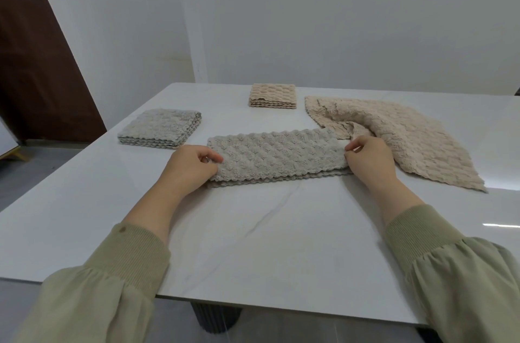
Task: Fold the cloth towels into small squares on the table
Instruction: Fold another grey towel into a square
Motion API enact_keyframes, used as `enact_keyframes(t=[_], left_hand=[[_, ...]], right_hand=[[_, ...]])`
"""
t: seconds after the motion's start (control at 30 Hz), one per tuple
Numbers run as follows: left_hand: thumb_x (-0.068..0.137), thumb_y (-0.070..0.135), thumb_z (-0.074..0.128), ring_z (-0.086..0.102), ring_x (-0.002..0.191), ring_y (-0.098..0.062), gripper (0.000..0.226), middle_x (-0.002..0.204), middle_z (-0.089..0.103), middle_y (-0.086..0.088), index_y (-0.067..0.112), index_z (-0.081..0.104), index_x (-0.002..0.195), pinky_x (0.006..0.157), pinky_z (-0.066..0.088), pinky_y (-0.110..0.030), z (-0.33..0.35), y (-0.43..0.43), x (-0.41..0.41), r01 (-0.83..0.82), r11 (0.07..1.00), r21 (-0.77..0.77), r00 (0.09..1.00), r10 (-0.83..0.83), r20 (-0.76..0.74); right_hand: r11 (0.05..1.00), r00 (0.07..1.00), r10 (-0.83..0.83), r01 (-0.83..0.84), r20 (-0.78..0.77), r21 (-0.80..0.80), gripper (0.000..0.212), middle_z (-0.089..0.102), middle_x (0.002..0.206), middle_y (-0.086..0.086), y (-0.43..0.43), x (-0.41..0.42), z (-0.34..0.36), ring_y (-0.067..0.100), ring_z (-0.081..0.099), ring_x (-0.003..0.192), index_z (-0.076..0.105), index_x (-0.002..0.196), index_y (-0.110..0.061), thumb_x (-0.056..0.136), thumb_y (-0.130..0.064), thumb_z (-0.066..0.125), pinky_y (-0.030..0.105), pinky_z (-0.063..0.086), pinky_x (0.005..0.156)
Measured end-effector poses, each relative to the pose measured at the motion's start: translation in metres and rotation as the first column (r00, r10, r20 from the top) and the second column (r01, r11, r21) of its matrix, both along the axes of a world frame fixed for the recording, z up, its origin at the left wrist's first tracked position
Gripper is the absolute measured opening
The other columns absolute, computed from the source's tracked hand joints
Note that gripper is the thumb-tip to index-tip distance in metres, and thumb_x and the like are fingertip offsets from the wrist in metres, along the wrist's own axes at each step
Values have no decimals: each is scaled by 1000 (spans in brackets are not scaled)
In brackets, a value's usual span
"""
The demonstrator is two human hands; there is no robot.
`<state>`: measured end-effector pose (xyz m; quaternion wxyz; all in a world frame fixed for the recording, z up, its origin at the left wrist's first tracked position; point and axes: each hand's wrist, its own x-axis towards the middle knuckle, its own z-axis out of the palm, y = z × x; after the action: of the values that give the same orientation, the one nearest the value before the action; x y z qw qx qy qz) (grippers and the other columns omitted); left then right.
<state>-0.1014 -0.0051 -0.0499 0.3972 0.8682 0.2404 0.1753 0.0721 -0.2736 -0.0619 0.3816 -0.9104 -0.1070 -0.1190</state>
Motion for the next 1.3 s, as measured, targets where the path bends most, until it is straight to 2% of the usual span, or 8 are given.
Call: enact_keyframes(t=[0.27, 0.4, 0.67, 0.77, 0.87, 1.03, 1.17, 1.3], left_hand=[[79, 11, 64, 55, 64, -14, 20, 65, 55, 4, 26, 73, 88, 68, 45, -27, -1, -1, -1, 17, 986, 165, 998, -8, -60], [80, 13, 64, 54, 64, -12, 19, 63, 55, 5, 28, 72, 89, 61, 40, -25, -1, -1, -1, 20, 978, 207, 997, -4, -77], [81, 21, 66, 51, 66, -9, 15, 67, 55, 6, 27, 72, 94, 57, 36, -24, -1, 1, -1, 11, 957, 289, 995, 19, -101], [79, 26, 71, 53, 82, -14, 25, 88, 57, 5, 26, 69, 104, 72, 40, -26, -3, 2, 1, -63, 937, 343, 998, 57, 28], [85, 36, 64, 45, 114, -20, 41, 121, 52, -2, 19, 62, 122, 98, 30, -26, -7, -5, 6, 40, 892, 450, 971, -140, 192], [83, 64, 14, 6, 145, -20, 74, 158, 17, 1, 30, 30, 146, 117, 9, -41, -21, -22, 20, 390, 663, 639, 917, -345, -201], [96, 55, 24, -6, 146, -13, 58, 159, 2, 9, 38, 9, 149, 116, -1, -42, -27, -24, 25, 479, 644, 596, 870, -258, -421], [97, 53, 26, -5, 146, -12, 57, 159, 2, 10, 39, 7, 149, 116, -2, -42, -26, -23, 24, 484, 646, 590, 867, -260, -426]], right_hand=[[989, 998, -53, 55, 14, -136, 6, 55, 86, 1, -5, -1, 3, 22, 52, 82, 63, 88, -17, 82, -16, 65, 29, 37, 68], [966, 999, -41, 44, 19, -255, 10, 62, 91, 7, -5, -4, 4, 29, 58, 93, 64, 89, -13, 85, -22, 66, 31, 38, 69], [964, 998, -42, 26, -54, -266, 10, 64, 83, 9, -9, -5, 13, 28, 57, 81, 63, 83, -10, 87, -20, 64, 32, 44, 69], [992, 992, -30, 15, -120, -124, 6, 67, 81, 8, -17, -2, 21, 27, 59, 82, 64, 83, -13, 84, -9, 60, 34, 48, 74], [999, 978, -1, -10, -207, -52, 5, 69, 71, 8, -21, -1, 24, 25, 61, 75, 67, 78, -13, 81, -9, 66, 38, 53, 80], [994, 977, 5, -28, -215, -104, 9, 58, 63, -3, -18, -2, 21, 21, 57, 73, 66, 85, -15, 80, -8, 68, 26, 42, 67], [1000, 983, -9, 6, -184, -18, 11, 61, 70, 2, -19, 0, 23, 24, 61, 74, 67, 86, -12, 78, -4, 69, 28, 45, 67], [968, 990, -29, -7, -138, -253, 14, 62, 86, 5, -15, -7, 21, 27, 58, 87, 62, 83, -18, 84, -4, 62, 29, 41, 71]])
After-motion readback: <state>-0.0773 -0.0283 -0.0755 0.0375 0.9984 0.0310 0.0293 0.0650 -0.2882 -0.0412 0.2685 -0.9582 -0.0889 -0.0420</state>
